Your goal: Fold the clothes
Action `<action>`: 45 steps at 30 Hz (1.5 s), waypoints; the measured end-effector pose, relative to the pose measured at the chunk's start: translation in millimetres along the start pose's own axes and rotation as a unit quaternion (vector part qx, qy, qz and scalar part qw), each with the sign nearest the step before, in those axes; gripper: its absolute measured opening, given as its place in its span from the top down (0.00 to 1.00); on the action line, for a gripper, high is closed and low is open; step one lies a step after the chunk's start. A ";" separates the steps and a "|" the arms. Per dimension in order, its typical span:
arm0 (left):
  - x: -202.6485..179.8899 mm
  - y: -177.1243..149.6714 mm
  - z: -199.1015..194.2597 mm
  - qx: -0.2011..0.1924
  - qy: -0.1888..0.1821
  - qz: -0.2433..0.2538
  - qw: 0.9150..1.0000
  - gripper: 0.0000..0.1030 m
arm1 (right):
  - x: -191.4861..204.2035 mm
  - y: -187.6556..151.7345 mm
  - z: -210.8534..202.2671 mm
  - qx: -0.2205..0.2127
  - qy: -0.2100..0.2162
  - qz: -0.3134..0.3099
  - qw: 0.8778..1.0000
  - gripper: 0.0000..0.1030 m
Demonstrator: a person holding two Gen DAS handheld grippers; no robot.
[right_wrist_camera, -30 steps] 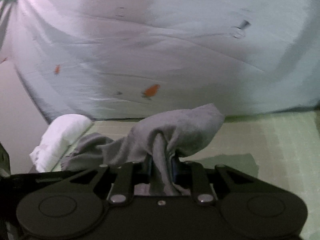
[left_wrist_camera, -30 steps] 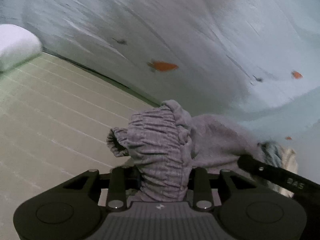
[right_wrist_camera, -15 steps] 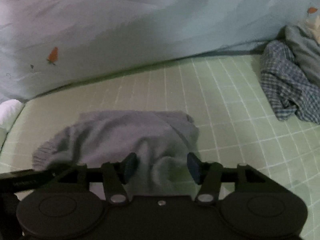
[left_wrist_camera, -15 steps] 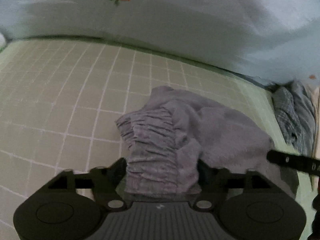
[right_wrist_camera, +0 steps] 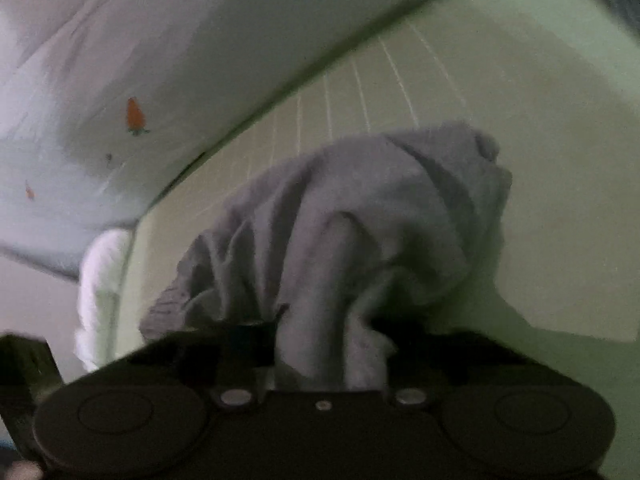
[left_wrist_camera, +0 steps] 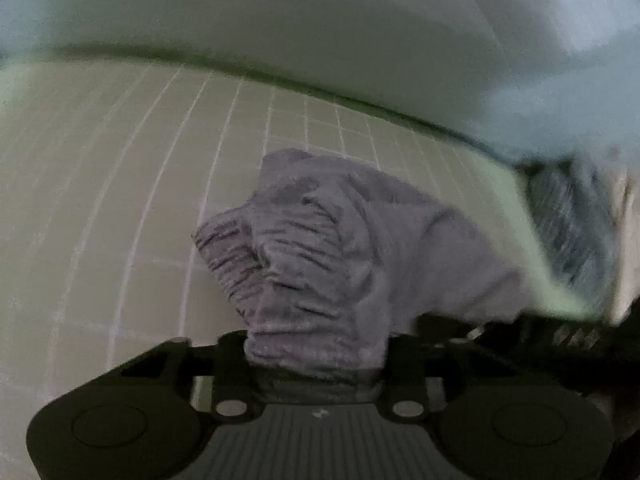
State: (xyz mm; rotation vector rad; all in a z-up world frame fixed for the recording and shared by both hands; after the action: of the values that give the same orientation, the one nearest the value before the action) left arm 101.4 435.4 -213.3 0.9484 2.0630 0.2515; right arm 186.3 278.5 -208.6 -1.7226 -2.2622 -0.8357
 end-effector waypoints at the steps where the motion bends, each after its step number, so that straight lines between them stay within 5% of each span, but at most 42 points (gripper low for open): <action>1: -1.9 1.0 -9.5 -0.005 -0.004 0.001 1.000 0.73 | 4.9 -3.3 -2.2 -0.005 0.007 0.007 1.000 0.76; 9: -4.8 19.7 -116.1 -0.105 -0.011 -0.016 0.994 0.74 | 94.0 -17.2 -50.7 -0.044 0.066 -0.080 0.994 0.80; 18: 74.1 59.5 -262.9 -0.211 0.044 -0.027 0.976 0.74 | 254.8 -43.6 -51.1 -0.038 0.148 -0.175 0.973 0.80; 24: 159.9 125.5 -354.4 -0.242 0.083 0.002 0.967 0.74 | 395.3 -72.3 -14.6 -0.039 0.188 -0.228 0.955 0.80; 31: 256.3 241.2 -482.5 -0.308 0.086 0.017 0.947 0.72 | 570.9 -73.3 12.5 -0.074 0.255 -0.243 0.933 0.80; 32: 274.0 254.4 -492.2 -0.313 0.091 0.007 0.945 0.66 | 587.8 -70.6 21.7 -0.069 0.256 -0.231 0.936 0.78; 34: 322.5 275.3 -500.2 -0.324 0.129 -0.026 0.937 0.54 | 621.5 -65.1 40.1 -0.061 0.257 -0.206 0.942 0.59; 35: 349.0 275.0 -496.4 -0.317 0.161 -0.043 0.933 0.46 | 629.4 -65.3 57.5 -0.055 0.242 -0.199 0.948 0.33; 36: 374.6 273.1 -492.0 -0.309 0.194 -0.060 0.929 0.44 | 629.3 -68.2 81.8 -0.049 0.211 -0.197 0.956 0.18; 39: 438.8 258.8 -478.0 -0.282 0.265 -0.105 0.916 0.44 | 621.8 -79.6 154.1 -0.018 0.118 -0.186 0.975 0.20; 42: 464.7 226.2 -454.7 -0.265 0.253 -0.137 0.920 0.38 | 585.0 -101.0 197.7 0.044 0.089 -0.145 0.985 0.21; 45: 475.6 202.5 -430.5 -0.253 0.248 -0.155 0.922 0.38 | 557.6 -115.7 216.6 0.054 0.065 -0.126 0.988 0.17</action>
State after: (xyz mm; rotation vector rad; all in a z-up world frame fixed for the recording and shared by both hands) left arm -292.0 975.0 -131.9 0.2421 2.3838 0.8791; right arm -55.2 836.5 -168.5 -1.3150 -2.4168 -0.8270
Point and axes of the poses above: each gripper's, at about its wrist camera, not at the fingertips, and z roughly the way its jaws point, x to its left, y to its top, the point moved 9 cm from there along z, roughly the way its jaws point, and after that the axes turned 15 degrees about -y, right-handed, at the moved point
